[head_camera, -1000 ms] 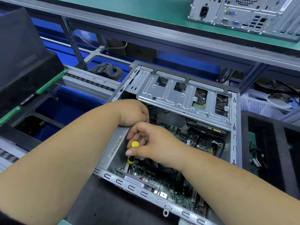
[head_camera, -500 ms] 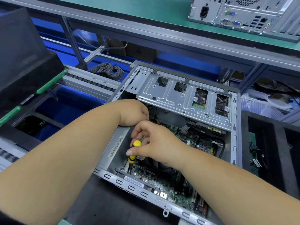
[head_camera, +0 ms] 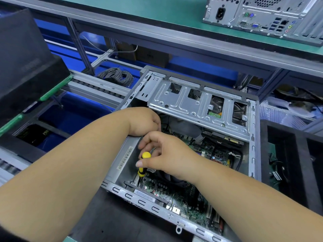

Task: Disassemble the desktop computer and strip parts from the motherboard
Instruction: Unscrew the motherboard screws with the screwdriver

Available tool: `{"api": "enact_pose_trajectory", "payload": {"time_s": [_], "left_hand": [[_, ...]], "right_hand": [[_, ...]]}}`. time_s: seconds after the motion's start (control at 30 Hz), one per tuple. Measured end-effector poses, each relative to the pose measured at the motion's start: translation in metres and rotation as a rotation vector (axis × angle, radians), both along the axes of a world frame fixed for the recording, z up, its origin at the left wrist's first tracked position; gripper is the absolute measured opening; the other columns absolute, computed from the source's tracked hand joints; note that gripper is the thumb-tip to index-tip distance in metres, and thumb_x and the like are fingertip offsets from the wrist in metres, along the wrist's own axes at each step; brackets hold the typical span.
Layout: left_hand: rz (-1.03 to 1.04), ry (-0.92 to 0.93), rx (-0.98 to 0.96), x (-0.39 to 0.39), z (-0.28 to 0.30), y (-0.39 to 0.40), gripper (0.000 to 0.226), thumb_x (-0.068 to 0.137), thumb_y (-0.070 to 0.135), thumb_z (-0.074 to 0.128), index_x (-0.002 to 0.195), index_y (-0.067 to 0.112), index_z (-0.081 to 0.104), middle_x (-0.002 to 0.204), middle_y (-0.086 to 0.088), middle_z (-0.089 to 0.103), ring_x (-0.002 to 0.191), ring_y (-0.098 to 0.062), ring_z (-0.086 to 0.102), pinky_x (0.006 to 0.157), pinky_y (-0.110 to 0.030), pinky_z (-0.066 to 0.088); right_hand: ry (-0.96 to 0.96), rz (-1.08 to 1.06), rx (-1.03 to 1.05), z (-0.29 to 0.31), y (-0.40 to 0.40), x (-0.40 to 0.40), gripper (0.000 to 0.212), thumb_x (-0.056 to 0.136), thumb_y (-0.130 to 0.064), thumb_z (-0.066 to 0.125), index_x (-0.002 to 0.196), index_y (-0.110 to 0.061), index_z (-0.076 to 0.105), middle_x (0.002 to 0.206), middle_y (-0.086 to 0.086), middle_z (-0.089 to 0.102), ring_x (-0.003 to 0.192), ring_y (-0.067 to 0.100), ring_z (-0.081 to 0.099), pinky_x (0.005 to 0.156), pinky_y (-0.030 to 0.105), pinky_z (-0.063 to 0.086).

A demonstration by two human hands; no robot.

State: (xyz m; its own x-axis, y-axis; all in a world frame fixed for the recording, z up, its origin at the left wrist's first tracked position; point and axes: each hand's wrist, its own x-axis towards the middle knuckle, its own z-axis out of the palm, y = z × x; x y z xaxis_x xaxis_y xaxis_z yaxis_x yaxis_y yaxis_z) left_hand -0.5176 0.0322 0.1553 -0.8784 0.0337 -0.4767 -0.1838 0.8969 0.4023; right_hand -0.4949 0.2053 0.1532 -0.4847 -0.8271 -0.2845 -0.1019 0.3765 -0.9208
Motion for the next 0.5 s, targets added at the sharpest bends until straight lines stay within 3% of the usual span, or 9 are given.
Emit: {"api": "enact_pose_trajectory", "payload": {"time_s": [0.2, 0.27, 0.33, 0.4, 0.5], "left_hand": [[0.003, -0.007, -0.001, -0.0002, -0.0004, -0.0004, 0.024, 0.084, 0.023, 0.05, 0.087, 0.036, 0.071, 0.089, 0.013, 0.069, 0.086, -0.005, 0.063, 0.086, -0.036, 0.053], [0.012, -0.012, 0.017, 0.0003, -0.0005, -0.0001, 0.026, 0.084, 0.021, 0.049, 0.087, 0.034, 0.071, 0.086, 0.012, 0.071, 0.082, -0.004, 0.065, 0.084, -0.034, 0.053], [0.015, -0.012, 0.029, 0.0003, 0.0, 0.0006, 0.026, 0.084, 0.019, 0.049, 0.085, 0.033, 0.071, 0.085, 0.012, 0.071, 0.081, -0.004, 0.065, 0.082, -0.033, 0.054], [0.013, -0.002, 0.02, -0.0001, 0.0005, 0.0012, 0.025, 0.083, 0.02, 0.051, 0.084, 0.034, 0.072, 0.087, 0.013, 0.07, 0.084, -0.005, 0.064, 0.081, -0.031, 0.053], [0.001, 0.012, -0.003, 0.0, 0.0007, 0.0014, 0.023, 0.084, 0.023, 0.052, 0.087, 0.034, 0.072, 0.091, 0.014, 0.068, 0.089, -0.008, 0.062, 0.082, -0.031, 0.051]], "right_hand": [[0.026, 0.011, 0.021, 0.0019, 0.002, -0.0034, 0.017, 0.08, -0.014, 0.08, 0.091, -0.022, 0.071, 0.064, 0.007, 0.063, 0.062, 0.017, 0.057, 0.06, 0.024, 0.044], [0.018, 0.017, 0.03, 0.002, 0.0028, -0.0039, 0.021, 0.083, -0.008, 0.072, 0.091, -0.027, 0.073, 0.067, 0.017, 0.064, 0.063, 0.019, 0.055, 0.063, 0.027, 0.044], [0.009, 0.014, 0.034, 0.0022, 0.0028, -0.003, 0.026, 0.082, -0.005, 0.068, 0.092, -0.028, 0.073, 0.069, 0.012, 0.065, 0.062, 0.017, 0.053, 0.062, 0.026, 0.044], [-0.004, 0.023, 0.018, 0.003, 0.0011, -0.0006, 0.025, 0.08, -0.008, 0.077, 0.098, -0.023, 0.07, 0.082, 0.003, 0.069, 0.061, 0.012, 0.052, 0.061, 0.023, 0.046], [0.006, -0.004, 0.013, 0.0021, -0.0008, 0.001, 0.032, 0.074, -0.015, 0.086, 0.095, -0.018, 0.063, 0.095, 0.004, 0.073, 0.064, 0.013, 0.056, 0.065, 0.032, 0.051]]}}
